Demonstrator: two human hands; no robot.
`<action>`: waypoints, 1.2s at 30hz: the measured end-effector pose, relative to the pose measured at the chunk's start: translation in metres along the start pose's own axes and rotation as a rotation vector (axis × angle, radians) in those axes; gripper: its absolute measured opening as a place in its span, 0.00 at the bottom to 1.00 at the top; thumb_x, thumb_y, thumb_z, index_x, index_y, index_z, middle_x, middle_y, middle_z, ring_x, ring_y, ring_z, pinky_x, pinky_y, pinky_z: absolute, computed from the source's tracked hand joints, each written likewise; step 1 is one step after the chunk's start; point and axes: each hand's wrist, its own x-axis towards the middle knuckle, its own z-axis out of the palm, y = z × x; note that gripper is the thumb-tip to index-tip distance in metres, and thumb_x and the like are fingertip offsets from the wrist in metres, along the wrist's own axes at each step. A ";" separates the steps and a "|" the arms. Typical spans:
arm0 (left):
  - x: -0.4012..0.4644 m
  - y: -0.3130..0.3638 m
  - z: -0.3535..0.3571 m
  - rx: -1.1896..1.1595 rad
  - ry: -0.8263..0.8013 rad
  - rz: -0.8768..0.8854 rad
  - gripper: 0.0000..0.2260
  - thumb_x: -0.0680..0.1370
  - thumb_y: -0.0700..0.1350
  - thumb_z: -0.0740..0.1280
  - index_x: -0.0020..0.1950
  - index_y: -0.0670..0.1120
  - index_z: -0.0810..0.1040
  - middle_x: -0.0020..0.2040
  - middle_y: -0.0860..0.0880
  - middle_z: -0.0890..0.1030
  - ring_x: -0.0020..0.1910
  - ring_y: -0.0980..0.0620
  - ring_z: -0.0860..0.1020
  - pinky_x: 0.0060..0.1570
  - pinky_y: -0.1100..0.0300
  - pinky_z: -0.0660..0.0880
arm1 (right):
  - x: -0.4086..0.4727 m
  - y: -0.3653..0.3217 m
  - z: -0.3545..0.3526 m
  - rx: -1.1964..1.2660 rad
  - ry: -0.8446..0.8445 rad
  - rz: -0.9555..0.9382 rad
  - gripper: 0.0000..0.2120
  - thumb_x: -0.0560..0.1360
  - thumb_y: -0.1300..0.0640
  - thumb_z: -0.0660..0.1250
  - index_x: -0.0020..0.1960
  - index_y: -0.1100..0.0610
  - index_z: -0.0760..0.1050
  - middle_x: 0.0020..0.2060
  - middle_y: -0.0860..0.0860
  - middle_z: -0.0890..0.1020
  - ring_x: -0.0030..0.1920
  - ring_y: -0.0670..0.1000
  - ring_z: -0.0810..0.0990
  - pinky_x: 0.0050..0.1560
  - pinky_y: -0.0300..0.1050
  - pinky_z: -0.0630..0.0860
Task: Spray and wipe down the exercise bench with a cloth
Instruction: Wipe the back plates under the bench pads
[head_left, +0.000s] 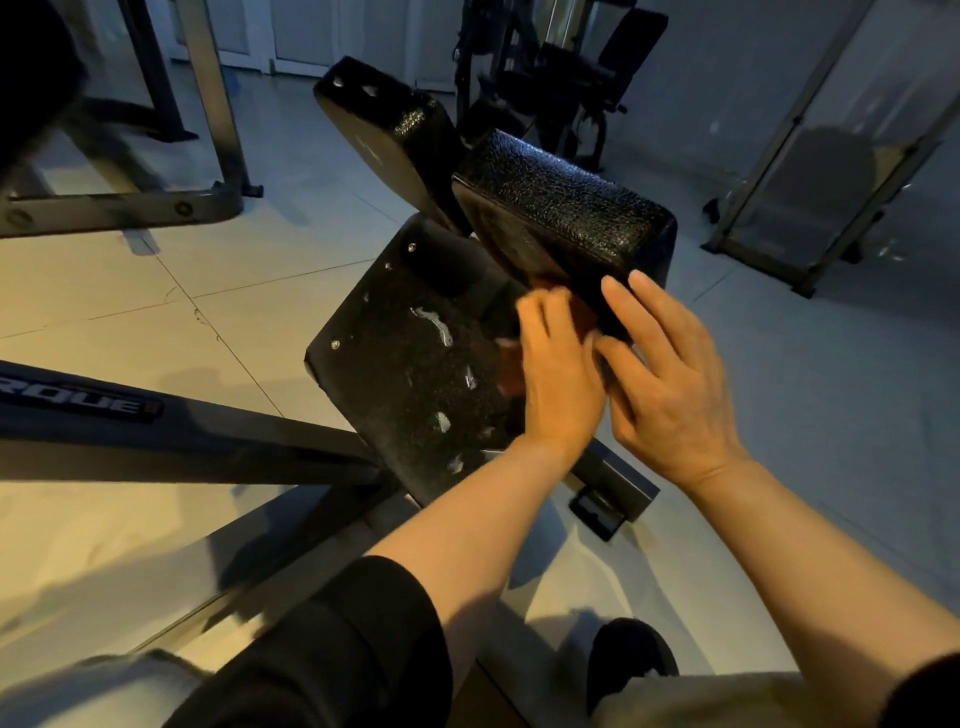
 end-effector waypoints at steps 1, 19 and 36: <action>-0.012 -0.004 0.003 -0.012 -0.117 0.029 0.13 0.76 0.35 0.65 0.60 0.37 0.70 0.59 0.41 0.69 0.53 0.46 0.74 0.54 0.51 0.75 | -0.001 0.000 0.000 0.001 0.009 0.005 0.11 0.79 0.62 0.62 0.52 0.67 0.80 0.68 0.63 0.72 0.71 0.61 0.65 0.67 0.56 0.69; -0.020 -0.007 -0.005 -0.024 0.080 0.000 0.14 0.73 0.30 0.68 0.56 0.33 0.70 0.55 0.36 0.70 0.53 0.58 0.66 0.59 0.70 0.68 | 0.000 0.000 -0.008 0.058 -0.032 0.149 0.09 0.75 0.66 0.59 0.48 0.67 0.77 0.69 0.63 0.69 0.68 0.61 0.67 0.61 0.52 0.71; 0.006 0.008 0.001 0.019 0.313 0.224 0.18 0.73 0.33 0.65 0.59 0.42 0.64 0.60 0.43 0.62 0.59 0.49 0.65 0.63 0.72 0.62 | 0.005 0.000 -0.012 0.071 -0.070 0.170 0.10 0.76 0.62 0.60 0.42 0.65 0.76 0.68 0.62 0.71 0.63 0.60 0.69 0.45 0.47 0.75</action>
